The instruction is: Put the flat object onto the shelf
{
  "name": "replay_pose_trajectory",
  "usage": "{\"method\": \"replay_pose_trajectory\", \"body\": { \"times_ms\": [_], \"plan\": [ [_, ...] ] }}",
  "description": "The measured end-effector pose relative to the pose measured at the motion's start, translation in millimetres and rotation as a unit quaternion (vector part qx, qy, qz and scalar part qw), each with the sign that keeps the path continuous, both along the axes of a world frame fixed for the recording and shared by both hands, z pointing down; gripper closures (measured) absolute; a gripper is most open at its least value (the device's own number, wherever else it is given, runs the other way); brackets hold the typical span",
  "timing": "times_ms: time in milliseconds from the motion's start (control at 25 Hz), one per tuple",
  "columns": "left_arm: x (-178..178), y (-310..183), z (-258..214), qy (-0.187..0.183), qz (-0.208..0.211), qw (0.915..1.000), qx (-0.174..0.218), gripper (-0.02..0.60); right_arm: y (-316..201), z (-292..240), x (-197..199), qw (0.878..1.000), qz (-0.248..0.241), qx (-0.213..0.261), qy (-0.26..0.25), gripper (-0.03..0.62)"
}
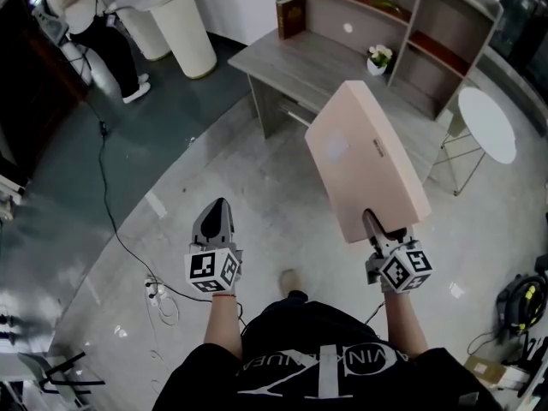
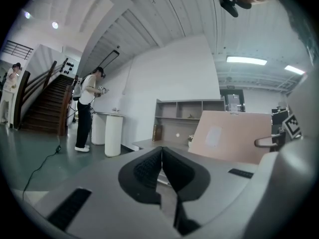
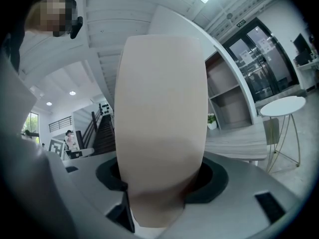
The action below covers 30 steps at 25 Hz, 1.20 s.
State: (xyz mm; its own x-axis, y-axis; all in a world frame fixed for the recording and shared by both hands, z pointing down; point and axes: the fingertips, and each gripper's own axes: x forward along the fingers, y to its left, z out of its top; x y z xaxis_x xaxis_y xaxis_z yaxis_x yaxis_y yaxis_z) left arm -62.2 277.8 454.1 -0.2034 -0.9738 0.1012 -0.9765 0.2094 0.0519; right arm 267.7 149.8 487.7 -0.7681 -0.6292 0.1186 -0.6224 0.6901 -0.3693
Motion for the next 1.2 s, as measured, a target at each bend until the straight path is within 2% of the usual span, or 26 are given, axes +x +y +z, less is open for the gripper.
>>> {"method": "replay_pose_trajectory", "body": {
  "times_ms": [440,840,1200],
  "plan": [
    [-71,-47,5,0.004,0.008,0.9999,0.007,0.575,-51,1,-76,1.0,0.015,-0.007,-0.021,0.307],
    [-95,-57,25,0.021,-0.001,0.9997,-0.008,0.575,-76,9,-100,0.999,0.014,-0.023,-0.018,0.307],
    [-147,-104,21,0.016,-0.024,0.9996,-0.003,0.575,-139,16,-152,0.998,0.005,-0.041,-0.044,0.307]
  ]
}}
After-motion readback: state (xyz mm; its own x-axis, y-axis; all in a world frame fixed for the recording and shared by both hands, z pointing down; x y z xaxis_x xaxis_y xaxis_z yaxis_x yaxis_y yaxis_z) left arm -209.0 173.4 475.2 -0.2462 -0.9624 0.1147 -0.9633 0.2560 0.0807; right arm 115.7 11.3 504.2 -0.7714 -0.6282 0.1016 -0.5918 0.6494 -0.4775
